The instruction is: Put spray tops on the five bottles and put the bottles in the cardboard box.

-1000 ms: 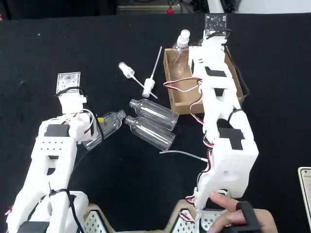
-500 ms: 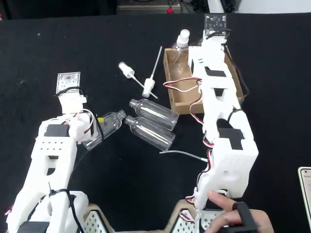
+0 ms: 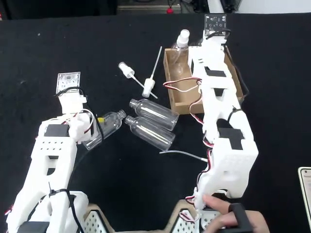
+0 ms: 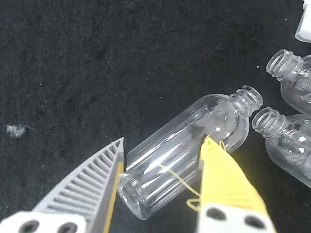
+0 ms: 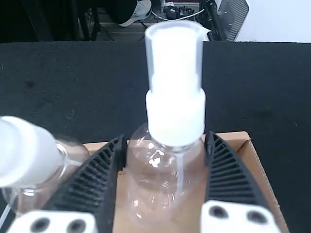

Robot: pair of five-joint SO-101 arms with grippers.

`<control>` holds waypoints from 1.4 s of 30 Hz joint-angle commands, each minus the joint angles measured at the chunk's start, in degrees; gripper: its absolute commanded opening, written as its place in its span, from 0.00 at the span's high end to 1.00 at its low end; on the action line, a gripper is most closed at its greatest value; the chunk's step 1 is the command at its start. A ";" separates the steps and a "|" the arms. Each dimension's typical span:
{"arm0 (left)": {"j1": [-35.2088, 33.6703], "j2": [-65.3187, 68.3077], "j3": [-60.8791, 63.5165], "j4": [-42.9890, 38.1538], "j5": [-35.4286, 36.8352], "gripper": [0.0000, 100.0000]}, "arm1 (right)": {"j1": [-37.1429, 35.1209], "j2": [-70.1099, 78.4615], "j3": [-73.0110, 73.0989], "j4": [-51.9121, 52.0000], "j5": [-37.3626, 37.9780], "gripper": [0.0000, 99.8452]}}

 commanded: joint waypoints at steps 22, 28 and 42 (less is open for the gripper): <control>-0.66 -0.18 -0.40 -1.14 0.18 0.76 | -1.93 -0.13 -1.89 -0.26 0.53 0.81; -0.66 -0.18 -0.40 -1.14 0.18 0.76 | -1.93 -0.13 -1.89 -0.26 0.53 0.81; -0.66 -0.18 -0.40 -1.14 0.09 0.76 | -1.93 -0.13 -1.89 -0.26 6.42 0.81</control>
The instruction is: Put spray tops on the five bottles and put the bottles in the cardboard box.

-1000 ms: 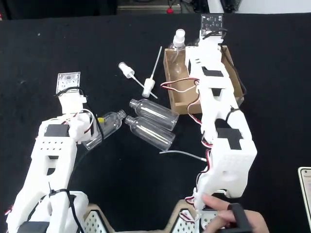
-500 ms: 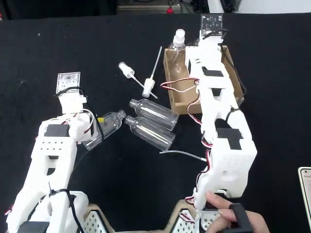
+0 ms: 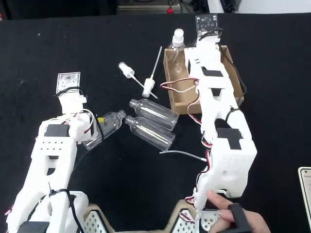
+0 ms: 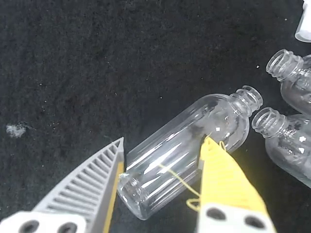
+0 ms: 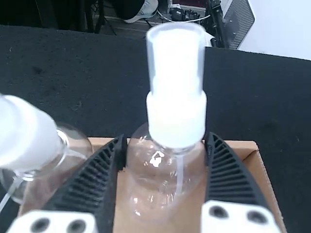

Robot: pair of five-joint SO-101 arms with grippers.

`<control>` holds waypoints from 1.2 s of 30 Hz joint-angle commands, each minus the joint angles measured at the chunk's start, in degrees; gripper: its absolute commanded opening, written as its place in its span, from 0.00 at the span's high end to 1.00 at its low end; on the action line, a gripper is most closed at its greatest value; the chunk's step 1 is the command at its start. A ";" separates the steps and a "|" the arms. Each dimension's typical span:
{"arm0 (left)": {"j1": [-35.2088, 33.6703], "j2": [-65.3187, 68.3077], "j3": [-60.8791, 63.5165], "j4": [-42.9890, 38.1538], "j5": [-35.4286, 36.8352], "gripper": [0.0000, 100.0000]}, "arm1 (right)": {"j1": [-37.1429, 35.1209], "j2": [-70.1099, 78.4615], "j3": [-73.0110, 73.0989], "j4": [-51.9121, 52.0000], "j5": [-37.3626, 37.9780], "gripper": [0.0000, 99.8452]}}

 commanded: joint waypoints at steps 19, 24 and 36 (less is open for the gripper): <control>-0.66 -0.18 -0.40 -1.14 0.09 0.76 | 0.88 -0.22 -1.89 -0.26 0.62 0.81; -0.66 -0.18 -0.40 -1.14 0.09 0.76 | 1.14 -0.22 -1.80 0.09 0.62 0.78; -0.66 -0.18 -0.40 -1.14 0.00 0.76 | 0.97 -0.57 -2.33 3.96 0.70 0.68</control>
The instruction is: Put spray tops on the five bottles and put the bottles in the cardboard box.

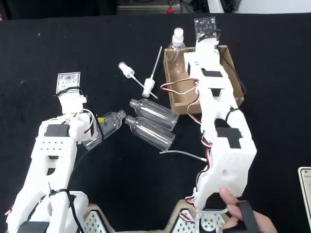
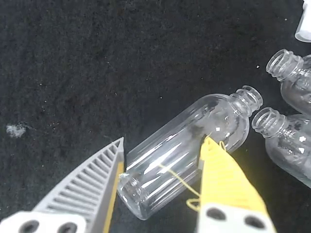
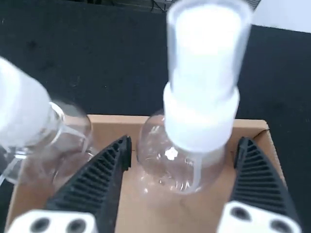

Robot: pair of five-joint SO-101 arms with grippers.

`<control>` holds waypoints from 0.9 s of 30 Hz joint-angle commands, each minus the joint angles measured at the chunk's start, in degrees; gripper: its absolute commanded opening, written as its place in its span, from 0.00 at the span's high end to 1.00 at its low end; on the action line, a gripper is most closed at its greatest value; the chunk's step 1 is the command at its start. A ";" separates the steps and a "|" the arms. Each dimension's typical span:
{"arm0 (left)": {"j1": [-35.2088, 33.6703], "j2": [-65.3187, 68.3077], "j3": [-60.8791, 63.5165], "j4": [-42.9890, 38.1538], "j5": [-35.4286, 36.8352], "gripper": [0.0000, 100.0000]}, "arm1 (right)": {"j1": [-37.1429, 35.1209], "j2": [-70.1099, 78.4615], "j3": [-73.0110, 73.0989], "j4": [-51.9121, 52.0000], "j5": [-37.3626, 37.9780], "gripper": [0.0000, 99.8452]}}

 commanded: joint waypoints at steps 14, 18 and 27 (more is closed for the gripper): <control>-0.66 -0.18 -0.40 -1.14 -0.09 0.76 | 1.05 -3.74 -2.15 1.49 0.62 0.68; -0.66 -0.18 -0.40 -1.14 -0.09 0.76 | 1.14 -4.97 -2.42 3.96 0.62 0.68; -0.66 -0.18 -0.40 -1.14 -0.09 0.76 | 1.41 -5.23 -2.42 4.04 0.62 0.68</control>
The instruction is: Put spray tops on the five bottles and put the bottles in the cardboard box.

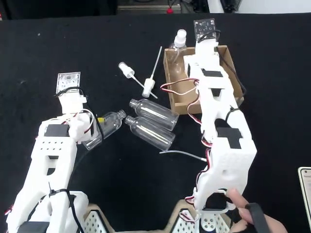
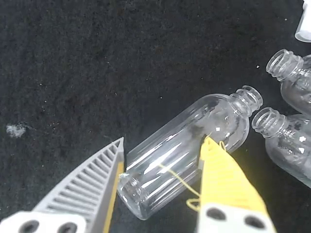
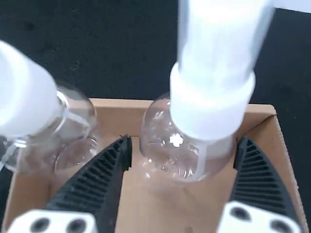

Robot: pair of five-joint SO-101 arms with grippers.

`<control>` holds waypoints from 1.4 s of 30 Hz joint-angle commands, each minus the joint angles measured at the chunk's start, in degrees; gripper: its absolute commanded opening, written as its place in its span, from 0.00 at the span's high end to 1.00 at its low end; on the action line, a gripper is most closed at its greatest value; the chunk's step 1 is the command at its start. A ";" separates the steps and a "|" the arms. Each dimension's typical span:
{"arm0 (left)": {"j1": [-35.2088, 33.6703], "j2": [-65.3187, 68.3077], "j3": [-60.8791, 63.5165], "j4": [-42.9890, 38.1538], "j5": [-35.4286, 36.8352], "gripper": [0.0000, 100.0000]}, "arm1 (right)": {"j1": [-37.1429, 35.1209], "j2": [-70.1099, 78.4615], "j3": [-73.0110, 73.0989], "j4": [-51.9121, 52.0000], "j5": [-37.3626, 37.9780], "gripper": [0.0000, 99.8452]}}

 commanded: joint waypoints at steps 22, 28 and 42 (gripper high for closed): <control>-0.66 -0.18 -0.48 -1.14 -0.09 0.76 | 1.93 -14.02 -4.09 17.58 0.62 0.68; -0.66 -0.18 -0.48 -1.14 -0.09 0.76 | 1.93 -18.33 -3.82 25.23 0.62 0.68; -0.66 -0.18 -0.48 -1.14 -0.09 0.76 | 10.02 -12.00 -5.76 28.22 0.62 0.95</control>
